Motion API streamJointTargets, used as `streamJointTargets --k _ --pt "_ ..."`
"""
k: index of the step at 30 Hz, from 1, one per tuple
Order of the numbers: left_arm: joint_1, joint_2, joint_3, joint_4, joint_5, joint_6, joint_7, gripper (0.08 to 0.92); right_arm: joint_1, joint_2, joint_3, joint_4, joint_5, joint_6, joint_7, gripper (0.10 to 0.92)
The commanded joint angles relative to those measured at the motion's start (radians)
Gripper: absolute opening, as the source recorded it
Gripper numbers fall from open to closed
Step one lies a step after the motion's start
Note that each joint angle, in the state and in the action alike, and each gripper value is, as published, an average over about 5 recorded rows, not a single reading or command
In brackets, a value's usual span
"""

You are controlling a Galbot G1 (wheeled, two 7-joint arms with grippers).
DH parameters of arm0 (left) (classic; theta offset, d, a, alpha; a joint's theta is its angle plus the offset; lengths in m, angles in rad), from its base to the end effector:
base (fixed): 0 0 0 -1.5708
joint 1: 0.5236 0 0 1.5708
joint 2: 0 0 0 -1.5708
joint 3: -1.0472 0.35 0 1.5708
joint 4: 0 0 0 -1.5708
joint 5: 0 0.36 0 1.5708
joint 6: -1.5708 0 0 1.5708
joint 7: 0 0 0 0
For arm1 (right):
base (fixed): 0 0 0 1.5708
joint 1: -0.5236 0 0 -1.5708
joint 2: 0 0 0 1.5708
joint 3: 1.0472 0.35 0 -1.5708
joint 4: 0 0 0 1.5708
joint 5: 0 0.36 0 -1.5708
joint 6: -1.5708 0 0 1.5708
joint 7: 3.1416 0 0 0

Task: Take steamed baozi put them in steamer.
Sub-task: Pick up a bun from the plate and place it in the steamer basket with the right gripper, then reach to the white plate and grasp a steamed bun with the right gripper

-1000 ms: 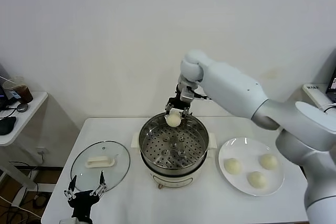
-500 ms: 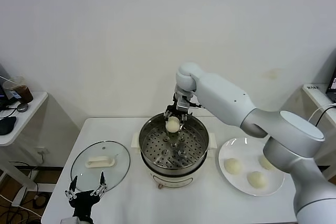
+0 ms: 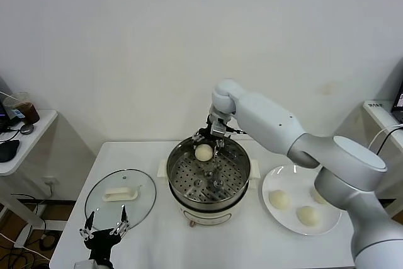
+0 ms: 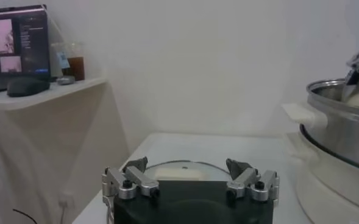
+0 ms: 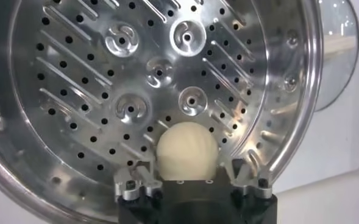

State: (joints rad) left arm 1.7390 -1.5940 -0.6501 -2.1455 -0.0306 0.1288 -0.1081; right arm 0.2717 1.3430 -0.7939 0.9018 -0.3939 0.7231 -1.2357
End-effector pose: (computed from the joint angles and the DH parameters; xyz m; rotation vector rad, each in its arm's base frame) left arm 0.1319 0.0345 -0.3107 0.3294 -2.8787 -0.0456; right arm 0.6183 0.1369 -0.0860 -2.0565 0.5049 -2.2452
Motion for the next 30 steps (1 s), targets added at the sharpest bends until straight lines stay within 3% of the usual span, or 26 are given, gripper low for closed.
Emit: streamJointTargets --k 1,7,14,20,24,30 --pt "-0.001 0.001 0.0 0.0 0.0 0.001 0.001 0.823 0.025 -0.032 -0.01 0.051 0.114 -0.098 -0.056 0.822" --pt "0.0 0.002 0.002 -0.006 -0.001 0.004 0.006 0.823 0.103 -0.151 0.001 0.15 0.306 -0.279 -0.075 0.823" --pt "-0.01 -0.001 0.0 -0.01 -0.04 0.032 0.023 0.823 0.224 -0.336 -0.036 0.263 0.51 -0.769 0.016 0.823" --pt "-0.014 0.019 -0.004 -0.017 -0.043 0.044 0.033 0.823 0.231 -0.44 0.002 0.25 0.485 -1.121 -0.065 0.823" --pt "-0.009 0.033 -0.012 -0.022 -0.049 0.047 0.035 0.823 0.197 -0.503 0.018 0.276 0.461 -1.202 -0.116 0.823" --pt "-0.007 0.042 -0.028 -0.033 -0.062 0.054 0.039 0.823 0.132 -0.643 -0.059 0.422 0.417 -1.191 -0.155 0.823"
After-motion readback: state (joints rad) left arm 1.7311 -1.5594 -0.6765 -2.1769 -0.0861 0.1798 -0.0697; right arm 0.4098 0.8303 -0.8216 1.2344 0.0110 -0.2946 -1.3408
